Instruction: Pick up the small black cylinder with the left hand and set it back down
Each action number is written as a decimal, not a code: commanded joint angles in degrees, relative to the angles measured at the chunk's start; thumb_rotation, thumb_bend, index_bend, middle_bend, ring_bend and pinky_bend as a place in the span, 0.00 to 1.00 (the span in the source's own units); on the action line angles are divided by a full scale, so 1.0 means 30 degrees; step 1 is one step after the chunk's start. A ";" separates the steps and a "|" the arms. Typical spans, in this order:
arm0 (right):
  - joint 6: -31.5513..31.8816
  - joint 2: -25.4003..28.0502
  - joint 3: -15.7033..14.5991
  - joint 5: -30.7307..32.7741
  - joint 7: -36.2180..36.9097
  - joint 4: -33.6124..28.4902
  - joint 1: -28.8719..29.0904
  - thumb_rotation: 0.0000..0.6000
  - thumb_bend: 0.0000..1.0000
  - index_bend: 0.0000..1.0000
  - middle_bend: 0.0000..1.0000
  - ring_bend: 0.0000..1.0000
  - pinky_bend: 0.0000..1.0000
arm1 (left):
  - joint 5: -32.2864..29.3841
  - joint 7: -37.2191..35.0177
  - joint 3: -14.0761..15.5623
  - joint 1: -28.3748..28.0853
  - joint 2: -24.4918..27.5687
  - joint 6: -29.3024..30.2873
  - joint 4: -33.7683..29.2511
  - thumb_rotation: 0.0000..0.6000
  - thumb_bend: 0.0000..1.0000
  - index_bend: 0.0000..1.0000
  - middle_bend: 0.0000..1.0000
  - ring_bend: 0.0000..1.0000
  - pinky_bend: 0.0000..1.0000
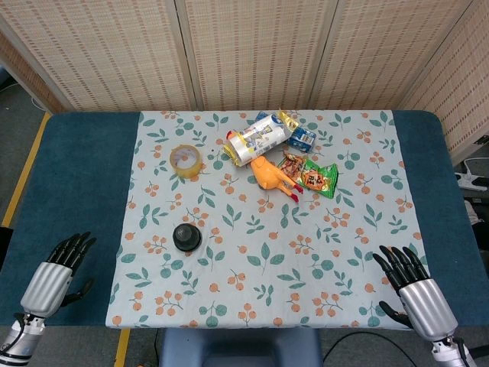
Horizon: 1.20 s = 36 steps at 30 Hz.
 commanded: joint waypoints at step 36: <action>-0.1051 0.0481 -0.0551 -0.0169 0.0037 -0.0665 0.0184 1.00 0.09 0.00 0.00 0.00 0.00 | -0.1018 0.7466 -0.2437 -0.5411 -0.8367 -0.6681 0.2355 1.00 0.27 0.00 0.00 0.00 0.01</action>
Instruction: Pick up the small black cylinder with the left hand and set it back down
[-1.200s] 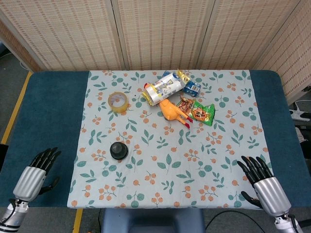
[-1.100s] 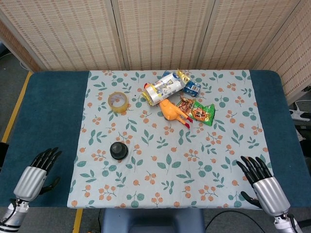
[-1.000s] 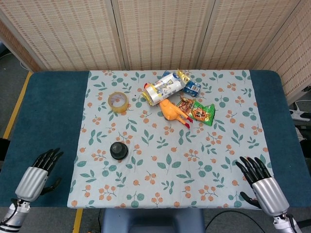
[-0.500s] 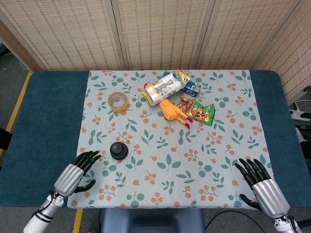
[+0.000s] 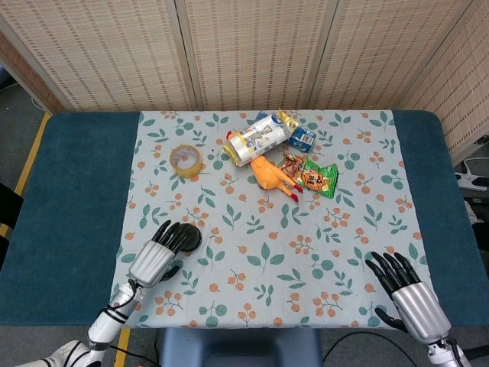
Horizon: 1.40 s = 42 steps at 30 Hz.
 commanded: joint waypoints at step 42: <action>-0.0470 0.0136 0.0028 0.0398 0.0102 -0.0184 0.0104 1.00 0.09 0.00 0.00 0.00 0.00 | -0.1799 0.2741 -0.0120 -0.2058 -0.4881 0.0038 0.8612 1.00 0.38 0.17 0.21 0.17 0.30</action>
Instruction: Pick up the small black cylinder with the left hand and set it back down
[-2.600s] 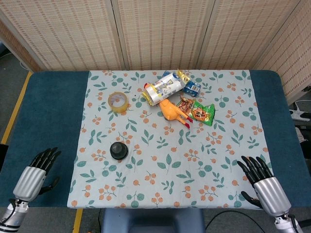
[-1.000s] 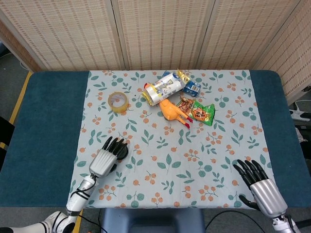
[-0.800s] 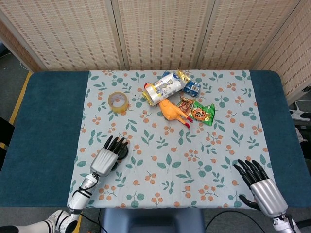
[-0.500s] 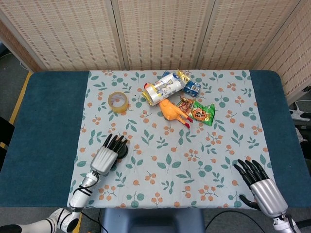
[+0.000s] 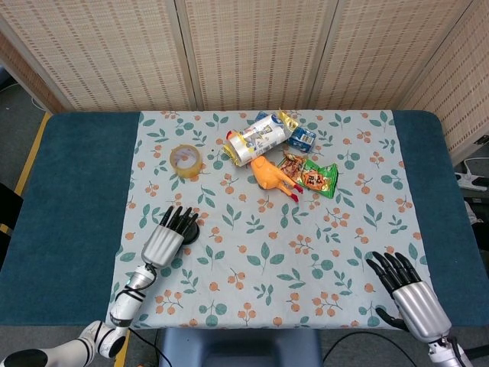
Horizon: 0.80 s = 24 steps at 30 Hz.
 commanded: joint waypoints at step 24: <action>-0.0116 -0.0022 -0.0094 -0.0035 -0.0098 -0.0049 0.0009 1.00 0.09 0.00 0.00 0.00 0.00 | 0.1614 -0.5799 0.0918 -0.0213 -0.2483 0.4003 0.5620 1.00 0.60 0.66 0.71 0.63 0.77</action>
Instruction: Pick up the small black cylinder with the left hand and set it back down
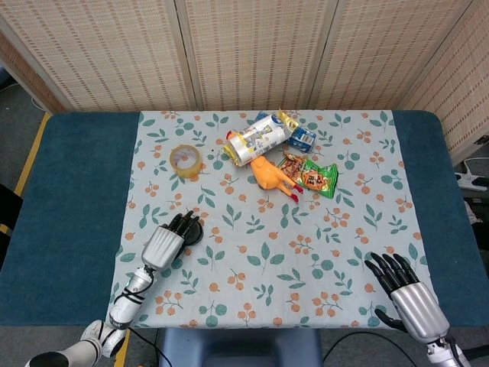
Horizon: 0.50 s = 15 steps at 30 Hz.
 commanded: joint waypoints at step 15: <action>0.0135 0.0093 -0.0055 -0.0079 0.0120 -0.0048 -0.0051 1.00 0.09 0.00 0.00 0.00 0.00 | -0.3868 -0.3746 -0.8794 -0.1895 0.2201 0.9515 -0.3905 1.00 0.64 0.68 0.73 0.66 0.80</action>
